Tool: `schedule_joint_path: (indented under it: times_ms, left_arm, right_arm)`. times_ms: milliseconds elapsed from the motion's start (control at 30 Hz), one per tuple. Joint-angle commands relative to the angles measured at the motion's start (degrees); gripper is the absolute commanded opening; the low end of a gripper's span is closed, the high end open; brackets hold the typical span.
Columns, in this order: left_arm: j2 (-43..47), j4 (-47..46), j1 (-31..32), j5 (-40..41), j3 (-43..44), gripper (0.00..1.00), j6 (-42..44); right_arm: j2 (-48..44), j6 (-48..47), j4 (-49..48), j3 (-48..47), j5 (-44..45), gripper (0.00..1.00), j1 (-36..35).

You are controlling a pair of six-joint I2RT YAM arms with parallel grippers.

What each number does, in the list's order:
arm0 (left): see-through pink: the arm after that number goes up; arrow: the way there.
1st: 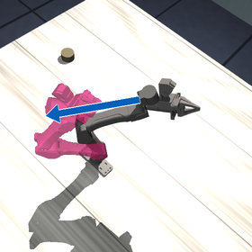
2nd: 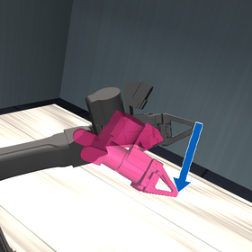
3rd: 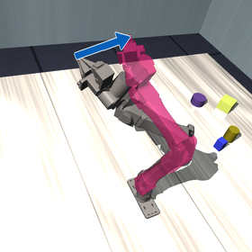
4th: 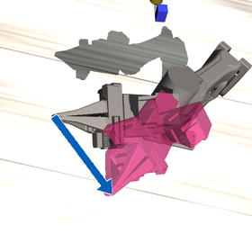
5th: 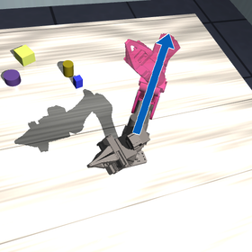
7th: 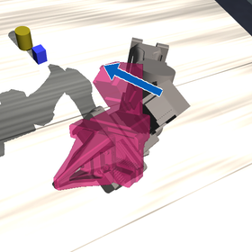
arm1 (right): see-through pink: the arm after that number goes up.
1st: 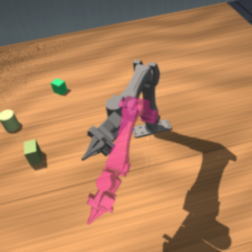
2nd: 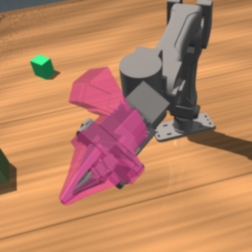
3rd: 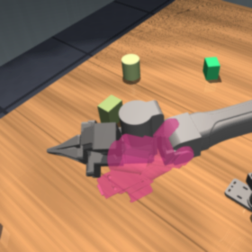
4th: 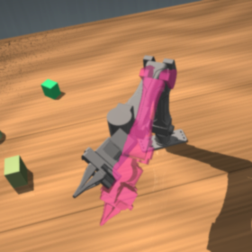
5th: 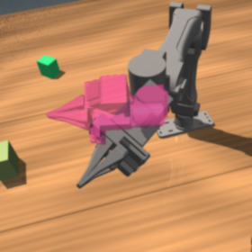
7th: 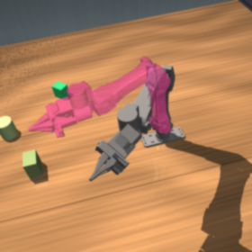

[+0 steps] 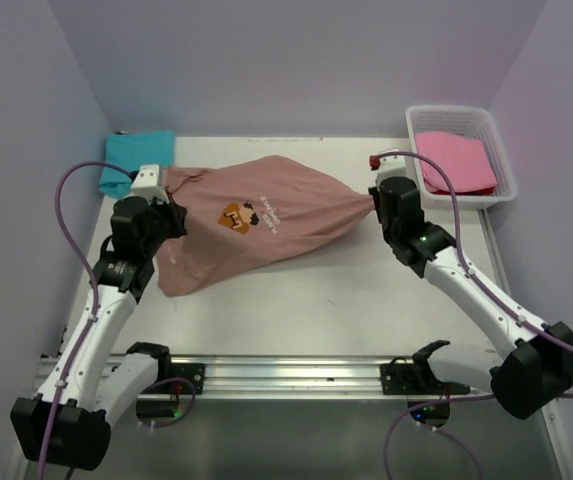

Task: Fold and stack the t-shirts
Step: Flatten out the tshirt

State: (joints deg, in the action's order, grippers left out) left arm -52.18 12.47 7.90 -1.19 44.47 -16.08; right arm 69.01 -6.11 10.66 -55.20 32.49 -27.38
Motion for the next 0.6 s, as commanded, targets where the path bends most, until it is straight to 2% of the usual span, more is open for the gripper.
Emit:
schedule_joint_path:
  times_ms: [0, 133, 267, 433, 533, 567]
  left_arm:
    - [3.5, 7.1, 0.1, 0.9, 4.2, 0.00, -1.9]
    - [5.5, 13.0, 0.1, 0.3, 7.4, 0.00, -2.6]
    - [10.2, 14.5, 0.1, 0.3, 8.4, 0.00, -2.8]
    - [8.9, 17.9, 0.1, 3.1, 12.7, 0.00, -0.9]
    - [9.1, 15.9, 0.1, 5.3, 17.7, 0.00, -0.3]
    - [9.0, 14.2, 0.1, 5.6, 20.7, 0.00, 0.2]
  right_arm:
    - [-4.9, 2.4, 7.3, -3.9, 3.0, 0.00, 0.0]
    - [-8.0, 7.4, 16.6, -7.2, 2.8, 0.00, -0.8]
    - [-13.4, 9.2, 18.5, -4.7, 2.4, 0.00, -2.1]
    - [-13.6, 10.3, 24.1, -6.9, -0.9, 0.00, -2.1]
    - [-15.4, 9.6, 21.2, -8.9, -2.6, 0.00, -2.1]
    - [-17.7, 9.0, 15.9, -8.5, -3.0, 0.00, -2.1]
